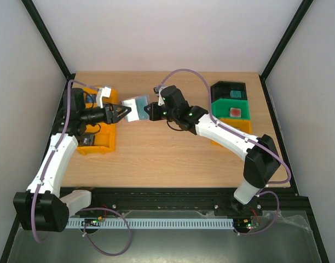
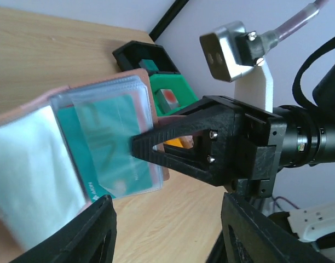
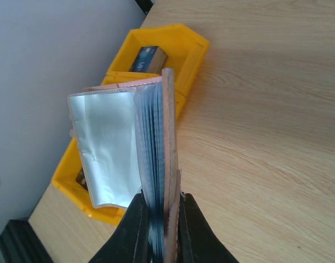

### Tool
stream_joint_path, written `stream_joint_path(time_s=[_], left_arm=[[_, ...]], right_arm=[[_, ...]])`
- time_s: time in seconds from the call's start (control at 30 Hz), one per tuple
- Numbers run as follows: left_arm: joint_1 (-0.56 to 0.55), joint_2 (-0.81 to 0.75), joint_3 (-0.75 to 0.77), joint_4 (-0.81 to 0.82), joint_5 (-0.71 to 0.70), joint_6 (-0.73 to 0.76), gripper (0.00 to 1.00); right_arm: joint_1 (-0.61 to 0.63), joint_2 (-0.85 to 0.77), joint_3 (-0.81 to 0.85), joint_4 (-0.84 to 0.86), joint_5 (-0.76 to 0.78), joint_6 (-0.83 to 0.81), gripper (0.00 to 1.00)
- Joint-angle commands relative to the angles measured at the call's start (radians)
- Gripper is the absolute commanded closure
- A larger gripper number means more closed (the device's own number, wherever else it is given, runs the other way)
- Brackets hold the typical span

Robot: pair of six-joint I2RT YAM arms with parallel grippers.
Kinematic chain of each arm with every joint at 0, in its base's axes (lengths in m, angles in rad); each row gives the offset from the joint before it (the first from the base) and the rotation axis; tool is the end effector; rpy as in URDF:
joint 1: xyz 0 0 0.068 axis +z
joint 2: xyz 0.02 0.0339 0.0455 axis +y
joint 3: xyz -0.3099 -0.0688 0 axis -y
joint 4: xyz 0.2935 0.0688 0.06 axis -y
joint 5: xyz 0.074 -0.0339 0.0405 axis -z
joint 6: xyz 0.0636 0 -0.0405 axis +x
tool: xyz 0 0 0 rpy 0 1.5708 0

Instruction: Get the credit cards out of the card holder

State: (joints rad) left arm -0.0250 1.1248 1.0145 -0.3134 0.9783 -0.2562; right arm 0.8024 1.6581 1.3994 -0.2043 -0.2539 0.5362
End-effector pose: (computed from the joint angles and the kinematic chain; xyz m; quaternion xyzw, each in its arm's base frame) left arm 0.2831 -0.0599 0.3754 0.1677 0.7659 -0.4579 0.4189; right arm 0.3133 0.3472 0.3446 -0.1780 0.8273 0.4082 0.3424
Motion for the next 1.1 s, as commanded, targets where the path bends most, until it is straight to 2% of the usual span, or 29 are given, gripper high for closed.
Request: stream_joint_path(time_s=[0.0, 0.27, 0.53, 0.7, 0.83, 1.07], left_arm=[[-0.018, 0.011, -0.063, 0.129, 0.046, -0.14, 0.45], [-0.03, 0.032, -0.114, 0.191, -0.004, -0.195, 0.42], [0.002, 0.028, -0.118, 0.197, -0.006, -0.204, 0.4], [0.013, 0.017, -0.115, 0.203, 0.043, -0.206, 0.4], [0.017, 0.011, -0.113, 0.203, 0.063, -0.202, 0.4], [-0.01, 0.019, -0.102, 0.23, 0.129, -0.217, 0.52]], right_arm=[[0.006, 0.007, 0.027, 0.126, -0.092, 0.043, 0.98], [0.008, 0.003, 0.017, 0.203, -0.209, 0.067, 0.98], [0.004, -0.023, -0.018, 0.331, -0.399, 0.094, 0.98], [-0.017, -0.033, -0.06, 0.472, -0.514, 0.208, 0.98], [-0.041, -0.048, -0.098, 0.575, -0.55, 0.277, 0.98], [-0.039, -0.021, -0.119, 0.677, -0.587, 0.344, 0.98]])
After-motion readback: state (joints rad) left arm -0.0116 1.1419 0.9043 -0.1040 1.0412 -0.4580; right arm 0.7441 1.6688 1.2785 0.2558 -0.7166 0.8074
